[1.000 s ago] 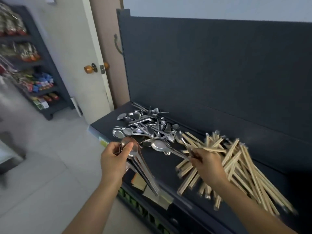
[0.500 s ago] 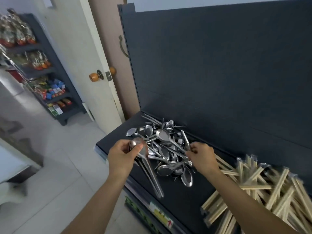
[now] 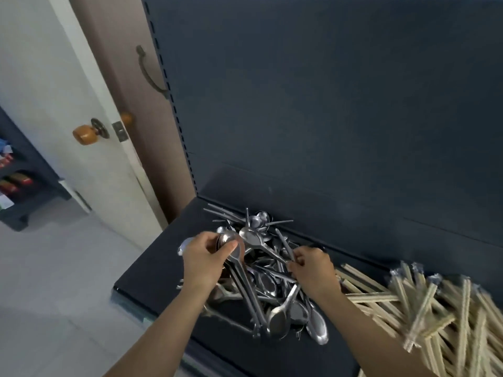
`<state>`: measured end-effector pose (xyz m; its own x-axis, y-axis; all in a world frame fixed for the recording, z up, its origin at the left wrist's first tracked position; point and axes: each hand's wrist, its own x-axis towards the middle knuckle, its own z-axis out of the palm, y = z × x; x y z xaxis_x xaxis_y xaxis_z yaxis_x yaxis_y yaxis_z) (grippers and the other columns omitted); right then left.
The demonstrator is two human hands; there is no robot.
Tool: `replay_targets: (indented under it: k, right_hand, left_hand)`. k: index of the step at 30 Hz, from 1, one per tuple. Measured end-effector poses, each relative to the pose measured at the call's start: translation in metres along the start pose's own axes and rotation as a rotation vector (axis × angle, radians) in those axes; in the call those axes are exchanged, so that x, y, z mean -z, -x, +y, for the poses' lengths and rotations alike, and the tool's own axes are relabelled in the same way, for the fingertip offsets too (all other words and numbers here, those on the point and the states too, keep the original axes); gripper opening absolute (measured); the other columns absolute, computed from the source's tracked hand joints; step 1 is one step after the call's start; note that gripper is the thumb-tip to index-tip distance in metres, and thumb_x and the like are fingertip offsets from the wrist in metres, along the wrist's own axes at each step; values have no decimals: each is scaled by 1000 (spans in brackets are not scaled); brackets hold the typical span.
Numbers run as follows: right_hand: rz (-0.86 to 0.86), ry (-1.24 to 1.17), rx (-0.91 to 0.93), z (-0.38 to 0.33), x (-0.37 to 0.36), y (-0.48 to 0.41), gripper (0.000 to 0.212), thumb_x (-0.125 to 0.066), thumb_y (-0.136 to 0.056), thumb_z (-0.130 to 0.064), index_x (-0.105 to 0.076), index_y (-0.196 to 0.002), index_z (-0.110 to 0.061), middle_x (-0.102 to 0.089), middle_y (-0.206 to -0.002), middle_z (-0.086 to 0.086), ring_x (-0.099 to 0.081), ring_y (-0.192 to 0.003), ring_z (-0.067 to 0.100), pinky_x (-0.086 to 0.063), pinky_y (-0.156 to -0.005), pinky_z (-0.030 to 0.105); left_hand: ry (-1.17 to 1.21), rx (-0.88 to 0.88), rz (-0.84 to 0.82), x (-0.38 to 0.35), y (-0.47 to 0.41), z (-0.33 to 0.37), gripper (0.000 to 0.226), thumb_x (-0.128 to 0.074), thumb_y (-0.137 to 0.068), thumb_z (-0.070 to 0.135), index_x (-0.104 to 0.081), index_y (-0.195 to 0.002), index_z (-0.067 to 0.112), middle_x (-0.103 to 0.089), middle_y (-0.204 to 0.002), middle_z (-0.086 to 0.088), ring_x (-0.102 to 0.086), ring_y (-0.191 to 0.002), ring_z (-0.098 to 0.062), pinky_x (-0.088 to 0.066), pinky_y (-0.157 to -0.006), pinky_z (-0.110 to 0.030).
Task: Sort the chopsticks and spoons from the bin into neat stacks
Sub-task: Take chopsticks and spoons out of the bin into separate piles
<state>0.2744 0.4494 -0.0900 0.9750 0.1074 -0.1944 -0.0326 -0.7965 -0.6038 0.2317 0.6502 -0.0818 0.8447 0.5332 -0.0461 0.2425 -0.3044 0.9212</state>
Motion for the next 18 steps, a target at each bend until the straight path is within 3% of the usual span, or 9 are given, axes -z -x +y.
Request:
replay_targets:
  k: [4, 9, 12, 14, 18]
  right_hand:
    - [37, 111, -53, -7, -9, -3, 11, -56, -90, -17, -66, -95, -13, -69, -88, 2, -64, -79, 18, -43, -61, 24]
    - [86, 178, -140, -9, -19, 2, 9, -52, -91, -14, -60, -92, -13, -64, -81, 4, -61, -75, 23, -47, -61, 30]
    - [123, 204, -164, -11, -24, 5, 16, -48, -91, -8, -62, -95, -13, -64, -82, 3, -57, -72, 20, -42, -57, 27]
    - [147, 208, -166, -12, -27, 6, 21, -49, -89, -6, -65, -99, -15, -68, -87, 3, -62, -78, 21, -47, -63, 28]
    - [233, 148, -107, -13, -31, 12, 28, -56, -86, -4, -68, -109, -16, -67, -102, 1, -63, -94, 17, -38, -73, 15]
  left_hand:
    - [-39, -31, -140, -13, -39, -6, 19, -75, -78, 28, -63, -87, 17, -65, -82, 7, -60, -79, -5, -40, -65, -14]
    - [-110, -71, -283, -30, -63, -13, 17, -74, -79, 25, -59, -82, 18, -61, -77, 9, -56, -72, -3, -36, -60, -12]
    - [-162, -88, -326, -38, -69, -18, 18, -75, -78, 24, -59, -82, 17, -59, -75, 11, -55, -69, -4, -34, -57, -12]
    - [-172, -100, -344, -42, -71, -20, 18, -74, -78, 24, -59, -84, 16, -59, -74, 11, -56, -69, -7, -35, -57, -15]
    - [-250, -127, -418, -45, -76, -22, 23, -72, -80, 33, -56, -93, 22, -58, -78, 14, -59, -78, -13, -40, -63, -25]
